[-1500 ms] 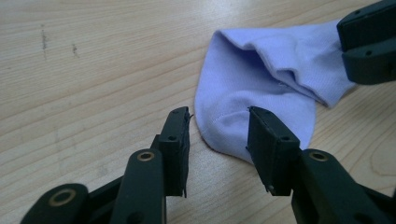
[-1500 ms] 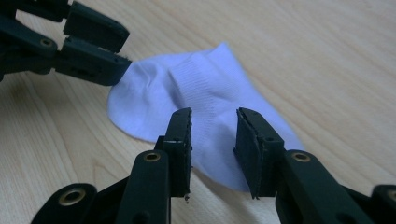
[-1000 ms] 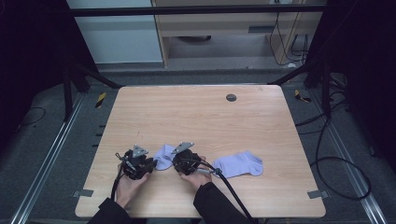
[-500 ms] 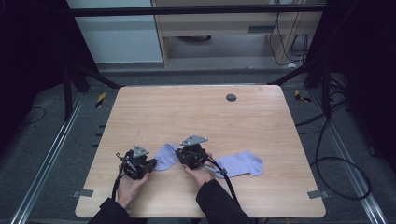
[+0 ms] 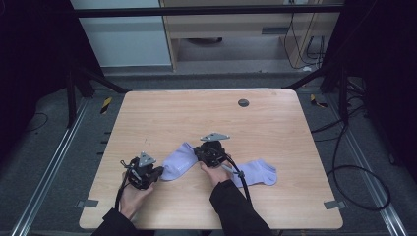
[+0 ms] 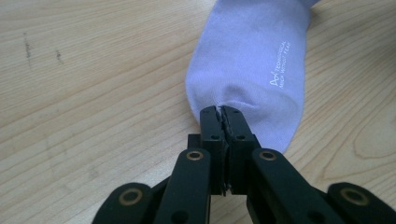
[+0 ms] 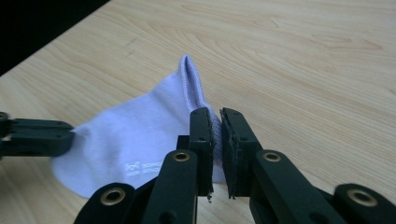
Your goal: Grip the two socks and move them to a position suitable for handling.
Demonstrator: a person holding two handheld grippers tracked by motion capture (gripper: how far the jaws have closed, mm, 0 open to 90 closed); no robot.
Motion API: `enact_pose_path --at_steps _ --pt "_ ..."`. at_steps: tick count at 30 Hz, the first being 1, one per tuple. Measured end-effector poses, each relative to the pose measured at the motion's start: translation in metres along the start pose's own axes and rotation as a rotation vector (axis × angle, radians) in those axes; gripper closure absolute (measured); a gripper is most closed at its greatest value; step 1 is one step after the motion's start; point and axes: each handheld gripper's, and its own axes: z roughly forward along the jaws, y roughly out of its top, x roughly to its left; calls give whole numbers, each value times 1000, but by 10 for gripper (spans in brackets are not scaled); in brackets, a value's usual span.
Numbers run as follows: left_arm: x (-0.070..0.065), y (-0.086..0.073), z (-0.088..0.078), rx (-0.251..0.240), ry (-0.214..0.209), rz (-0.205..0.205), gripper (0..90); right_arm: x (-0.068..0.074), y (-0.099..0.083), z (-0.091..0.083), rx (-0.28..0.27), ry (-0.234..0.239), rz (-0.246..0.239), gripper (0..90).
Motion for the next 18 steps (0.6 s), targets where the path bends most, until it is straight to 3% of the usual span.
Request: enact_pose_path --at_steps 4,8,10,14,18 --pt "1 0 1 -4 14 -4 879 -5 -1 9 20 -36 -3 819" --pt "3 -2 3 -18 32 -19 868 -8 -1 14 0 -106 -40 688" --pt "5 -3 3 -26 49 -26 800 -10 0 13 -4 -126 -53 668" --pt "8 -3 2 -64 45 -73 682 -16 2 10 6 -121 -59 641" --pt "6 -4 6 -57 34 -88 639 -20 1 15 51 -115 -60 632"
